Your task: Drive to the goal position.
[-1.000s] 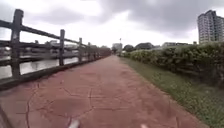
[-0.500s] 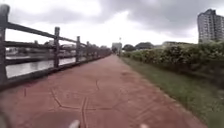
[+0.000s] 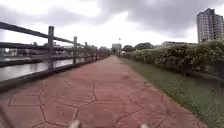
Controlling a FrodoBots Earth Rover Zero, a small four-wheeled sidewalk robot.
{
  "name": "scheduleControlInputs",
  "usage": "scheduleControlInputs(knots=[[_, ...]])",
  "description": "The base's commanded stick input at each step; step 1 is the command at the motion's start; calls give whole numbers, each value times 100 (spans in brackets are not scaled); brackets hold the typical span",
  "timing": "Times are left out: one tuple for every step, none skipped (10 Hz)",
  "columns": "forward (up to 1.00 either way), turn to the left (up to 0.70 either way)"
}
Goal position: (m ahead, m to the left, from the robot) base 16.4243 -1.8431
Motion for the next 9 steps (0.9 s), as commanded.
scheduleControlInputs(knots=[[70, 0], [70, 0], [70, 0], [70, 0], [70, 0], [70, 0], [70, 0], [70, 0], [70, 0]])
